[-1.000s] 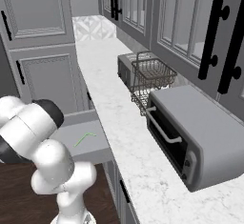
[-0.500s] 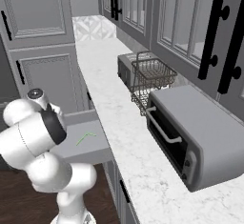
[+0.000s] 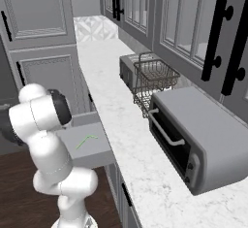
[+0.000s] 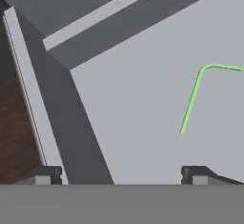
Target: Take a straw from the drawer in front and place it inside the glass cup on the dining counter.
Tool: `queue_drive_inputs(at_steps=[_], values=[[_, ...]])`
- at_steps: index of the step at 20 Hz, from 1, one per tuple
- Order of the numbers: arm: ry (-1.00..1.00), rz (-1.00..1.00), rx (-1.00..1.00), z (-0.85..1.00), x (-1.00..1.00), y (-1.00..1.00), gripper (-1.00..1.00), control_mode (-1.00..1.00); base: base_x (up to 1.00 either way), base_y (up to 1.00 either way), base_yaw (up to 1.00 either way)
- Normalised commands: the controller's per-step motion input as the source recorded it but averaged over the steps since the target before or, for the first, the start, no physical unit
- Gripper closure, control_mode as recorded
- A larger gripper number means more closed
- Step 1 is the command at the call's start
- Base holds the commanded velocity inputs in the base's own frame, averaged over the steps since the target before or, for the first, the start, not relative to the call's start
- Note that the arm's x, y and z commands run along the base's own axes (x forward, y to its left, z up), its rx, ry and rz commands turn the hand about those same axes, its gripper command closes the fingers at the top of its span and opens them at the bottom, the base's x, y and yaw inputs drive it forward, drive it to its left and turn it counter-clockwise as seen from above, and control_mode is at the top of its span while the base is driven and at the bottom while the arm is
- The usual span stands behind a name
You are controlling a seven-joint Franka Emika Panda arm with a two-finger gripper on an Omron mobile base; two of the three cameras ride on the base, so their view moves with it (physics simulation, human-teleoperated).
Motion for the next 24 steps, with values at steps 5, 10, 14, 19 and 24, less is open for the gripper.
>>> queue_drive_inputs(at_steps=[5, 10, 14, 19, 24], values=[[0.04, 0.01, -0.02, -0.73, 0.00, 0.00, -1.00, -1.00, 0.00, 0.00, 0.00], [0.03, 0.02, 0.00, -0.61, 0.04, 0.00, -1.00, -1.00, 0.00, 0.00, 0.00], [0.04, 0.04, 0.00, -0.51, 0.00, 0.10, -1.00, -1.00, 0.00, 0.00, 0.00], [0.02, 0.07, 0.02, -0.23, -0.13, 0.65, -1.00, -1.00, 0.00, 0.00, 0.00], [0.01, 0.07, 0.00, 0.00, -0.35, 1.00, -1.00, -1.00, 0.00, 0.00, 0.00]])
